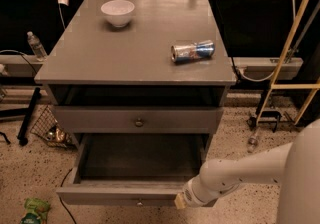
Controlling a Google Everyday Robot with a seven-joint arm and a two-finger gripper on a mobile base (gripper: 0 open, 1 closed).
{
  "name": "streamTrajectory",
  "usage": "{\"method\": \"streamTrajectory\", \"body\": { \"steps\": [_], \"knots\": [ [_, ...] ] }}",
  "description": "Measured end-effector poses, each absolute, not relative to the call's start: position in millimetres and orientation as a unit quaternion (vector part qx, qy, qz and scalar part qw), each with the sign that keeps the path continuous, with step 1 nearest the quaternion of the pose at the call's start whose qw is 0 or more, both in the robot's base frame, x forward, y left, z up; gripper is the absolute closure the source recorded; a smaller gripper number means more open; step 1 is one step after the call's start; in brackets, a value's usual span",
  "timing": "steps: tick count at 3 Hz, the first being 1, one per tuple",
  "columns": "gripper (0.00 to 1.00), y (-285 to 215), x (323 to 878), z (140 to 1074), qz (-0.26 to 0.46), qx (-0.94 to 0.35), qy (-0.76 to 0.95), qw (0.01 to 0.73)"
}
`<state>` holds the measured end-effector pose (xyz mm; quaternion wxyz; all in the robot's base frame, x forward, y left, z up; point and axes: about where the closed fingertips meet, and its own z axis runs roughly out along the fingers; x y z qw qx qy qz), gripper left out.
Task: Close middle drawer
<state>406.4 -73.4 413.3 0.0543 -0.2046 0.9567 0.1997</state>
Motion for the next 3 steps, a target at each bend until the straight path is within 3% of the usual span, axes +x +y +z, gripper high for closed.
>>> {"method": "streamTrajectory", "body": {
  "steps": [2, 3],
  "knots": [
    [1.00, -51, 436, 425, 0.218, -0.213, 0.944, 0.128],
    [1.00, -51, 436, 425, 0.218, -0.213, 0.944, 0.128]
  ]
}}
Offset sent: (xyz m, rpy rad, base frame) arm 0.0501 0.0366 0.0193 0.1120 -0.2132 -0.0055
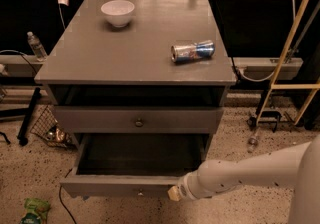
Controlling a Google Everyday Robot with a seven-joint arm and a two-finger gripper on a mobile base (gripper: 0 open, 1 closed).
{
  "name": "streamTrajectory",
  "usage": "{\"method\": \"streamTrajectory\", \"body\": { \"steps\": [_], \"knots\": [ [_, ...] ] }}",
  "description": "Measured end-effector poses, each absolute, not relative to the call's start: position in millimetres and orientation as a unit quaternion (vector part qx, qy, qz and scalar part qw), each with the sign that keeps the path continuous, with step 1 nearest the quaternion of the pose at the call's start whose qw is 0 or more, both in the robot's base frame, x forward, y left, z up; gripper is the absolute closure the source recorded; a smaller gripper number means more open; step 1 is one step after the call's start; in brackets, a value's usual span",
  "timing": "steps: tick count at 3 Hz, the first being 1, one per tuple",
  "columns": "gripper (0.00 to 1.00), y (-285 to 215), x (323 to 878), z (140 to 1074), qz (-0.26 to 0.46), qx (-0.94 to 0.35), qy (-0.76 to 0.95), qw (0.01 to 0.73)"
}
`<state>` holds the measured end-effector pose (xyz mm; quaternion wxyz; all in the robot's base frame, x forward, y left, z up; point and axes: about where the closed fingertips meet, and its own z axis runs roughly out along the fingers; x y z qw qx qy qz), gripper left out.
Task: Close middle drawer
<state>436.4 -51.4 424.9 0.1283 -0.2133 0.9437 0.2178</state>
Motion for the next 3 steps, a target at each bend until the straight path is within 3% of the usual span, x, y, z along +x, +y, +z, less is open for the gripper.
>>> {"method": "streamTrajectory", "body": {
  "steps": [3],
  "knots": [
    [1.00, -55, 462, 381, 0.163, -0.187, 0.958, 0.142]
  ]
}}
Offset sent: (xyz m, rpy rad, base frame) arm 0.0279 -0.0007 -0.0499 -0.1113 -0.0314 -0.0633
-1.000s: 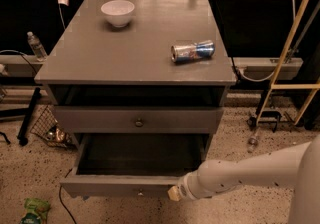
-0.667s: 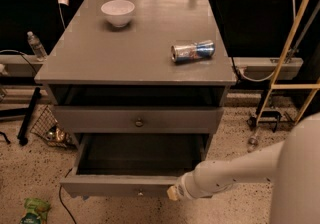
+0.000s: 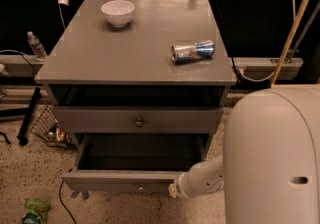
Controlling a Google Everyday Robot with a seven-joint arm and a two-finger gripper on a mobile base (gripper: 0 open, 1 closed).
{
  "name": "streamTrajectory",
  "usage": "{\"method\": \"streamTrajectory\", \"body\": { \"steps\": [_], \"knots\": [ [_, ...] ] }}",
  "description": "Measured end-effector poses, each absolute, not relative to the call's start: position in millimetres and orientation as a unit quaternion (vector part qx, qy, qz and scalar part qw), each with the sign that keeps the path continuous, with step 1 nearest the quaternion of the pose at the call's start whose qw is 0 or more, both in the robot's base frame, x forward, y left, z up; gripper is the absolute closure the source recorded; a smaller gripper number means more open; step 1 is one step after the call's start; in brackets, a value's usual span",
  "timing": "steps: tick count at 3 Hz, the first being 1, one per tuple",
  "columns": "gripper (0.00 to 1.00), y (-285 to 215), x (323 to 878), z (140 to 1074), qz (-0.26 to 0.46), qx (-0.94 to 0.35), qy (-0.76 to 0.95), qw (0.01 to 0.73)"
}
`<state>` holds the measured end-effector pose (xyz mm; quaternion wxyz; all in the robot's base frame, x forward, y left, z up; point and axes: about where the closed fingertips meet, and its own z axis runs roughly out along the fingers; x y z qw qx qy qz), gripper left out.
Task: Close middle drawer
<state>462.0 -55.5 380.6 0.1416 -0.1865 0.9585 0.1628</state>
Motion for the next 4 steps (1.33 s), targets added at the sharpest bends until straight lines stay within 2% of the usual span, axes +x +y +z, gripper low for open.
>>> {"method": "streamTrajectory", "body": {
  "steps": [2, 4],
  "knots": [
    [1.00, -60, 503, 386, 0.168, -0.168, 0.952, 0.194],
    [1.00, -38, 552, 393, 0.184, -0.185, 0.938, 0.229]
  ]
}}
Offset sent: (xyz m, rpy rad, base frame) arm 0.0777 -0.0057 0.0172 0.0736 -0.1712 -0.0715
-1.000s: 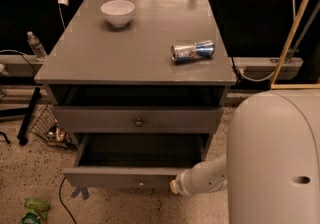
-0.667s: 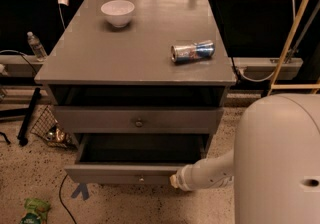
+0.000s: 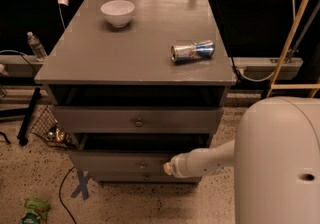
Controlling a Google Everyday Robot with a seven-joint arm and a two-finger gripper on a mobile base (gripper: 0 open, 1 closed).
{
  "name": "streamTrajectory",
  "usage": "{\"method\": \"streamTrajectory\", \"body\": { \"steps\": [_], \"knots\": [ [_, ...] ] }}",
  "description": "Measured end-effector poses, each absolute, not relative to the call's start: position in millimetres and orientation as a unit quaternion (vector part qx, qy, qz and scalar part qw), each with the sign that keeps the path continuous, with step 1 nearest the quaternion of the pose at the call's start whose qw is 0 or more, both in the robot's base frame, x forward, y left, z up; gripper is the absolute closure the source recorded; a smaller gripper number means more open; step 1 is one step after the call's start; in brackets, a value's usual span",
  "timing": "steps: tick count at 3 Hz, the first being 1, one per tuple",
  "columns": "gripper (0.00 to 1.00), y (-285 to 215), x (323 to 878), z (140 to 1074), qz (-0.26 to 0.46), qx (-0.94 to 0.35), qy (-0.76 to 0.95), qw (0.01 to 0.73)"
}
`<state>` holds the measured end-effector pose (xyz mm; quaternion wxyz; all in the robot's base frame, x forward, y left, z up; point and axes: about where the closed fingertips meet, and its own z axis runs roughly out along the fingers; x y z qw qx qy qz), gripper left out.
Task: Close middle drawer
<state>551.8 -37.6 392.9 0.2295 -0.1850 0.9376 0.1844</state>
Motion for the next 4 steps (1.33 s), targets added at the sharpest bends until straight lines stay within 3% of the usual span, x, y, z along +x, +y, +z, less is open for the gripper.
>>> {"method": "streamTrajectory", "body": {
  "steps": [4],
  "knots": [
    [1.00, -5, 596, 408, 0.196, -0.230, 0.920, 0.250]
  ]
}}
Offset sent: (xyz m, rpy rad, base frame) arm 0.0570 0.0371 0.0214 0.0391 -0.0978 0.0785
